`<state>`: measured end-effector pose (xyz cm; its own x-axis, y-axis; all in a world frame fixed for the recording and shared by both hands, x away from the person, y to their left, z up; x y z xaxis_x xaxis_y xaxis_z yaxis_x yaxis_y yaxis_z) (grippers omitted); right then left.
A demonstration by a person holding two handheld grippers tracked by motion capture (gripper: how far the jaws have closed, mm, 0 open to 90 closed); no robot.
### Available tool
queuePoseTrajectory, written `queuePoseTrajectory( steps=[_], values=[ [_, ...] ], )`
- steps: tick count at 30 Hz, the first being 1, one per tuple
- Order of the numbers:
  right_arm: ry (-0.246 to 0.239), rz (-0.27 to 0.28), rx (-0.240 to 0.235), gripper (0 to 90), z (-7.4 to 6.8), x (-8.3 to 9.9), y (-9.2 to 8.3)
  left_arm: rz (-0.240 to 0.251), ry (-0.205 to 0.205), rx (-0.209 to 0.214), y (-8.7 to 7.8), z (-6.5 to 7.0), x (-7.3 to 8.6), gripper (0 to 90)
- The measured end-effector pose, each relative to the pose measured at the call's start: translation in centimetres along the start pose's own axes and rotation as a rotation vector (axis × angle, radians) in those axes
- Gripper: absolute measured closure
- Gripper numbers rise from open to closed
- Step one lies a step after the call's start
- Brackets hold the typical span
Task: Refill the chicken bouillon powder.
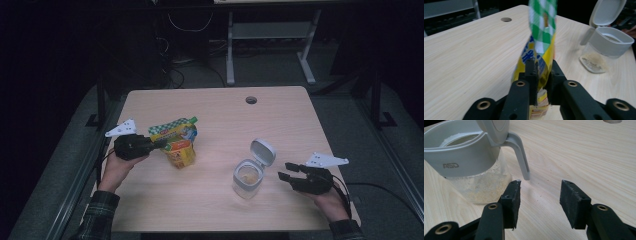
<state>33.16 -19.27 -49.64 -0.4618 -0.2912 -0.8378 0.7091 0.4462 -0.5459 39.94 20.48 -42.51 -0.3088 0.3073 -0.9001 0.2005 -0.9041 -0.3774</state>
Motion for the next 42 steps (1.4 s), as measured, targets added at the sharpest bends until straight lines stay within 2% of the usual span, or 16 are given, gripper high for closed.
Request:
queuePoseTrajectory(
  steps=[9, 14, 27, 32, 36, 42],
  values=[
    [-0.003, 0.000, 0.005, 50.4, 0.1, 0.0, 0.0, -0.004, 0.003, -0.002, 0.2, 0.6, 0.1, 89.8],
    [0.003, 0.004, 0.012, 50.2, 0.1, -0.1, -0.2, -0.018, 0.017, -0.011, 0.4, 1.0, 0.1, 90.0],
    [0.013, 0.002, 0.027, 50.1, 0.3, -0.1, -0.1, -0.011, 0.030, -0.032, 0.3, 1.6, -0.8, 90.0],
    [0.003, 0.003, 0.025, 50.2, 0.4, 0.0, -0.1, -0.006, 0.015, -0.025, 0.4, 2.1, -1.2, 90.0],
    [0.006, 0.007, 0.027, 50.1, 0.5, -0.1, -0.3, -0.009, 0.018, -0.026, 0.3, 2.5, -1.6, 90.0],
    [0.009, 0.021, 0.030, 50.0, 0.3, -0.4, -0.6, 0.019, 0.016, -0.003, -0.1, 3.4, -2.3, 90.0]
  ],
)
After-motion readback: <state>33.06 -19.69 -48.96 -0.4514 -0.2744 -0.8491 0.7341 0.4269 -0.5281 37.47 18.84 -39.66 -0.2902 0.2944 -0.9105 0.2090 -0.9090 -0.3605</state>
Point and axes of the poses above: each handheld gripper's, and its own axes: y roughly forward along the jaws, x roughly out of its underside, z roughly to its right, the point moved 10 cm from there along y, roughly forward along the jaws, and after that the axes turned 14 degrees about x, right-handed, at the moved point
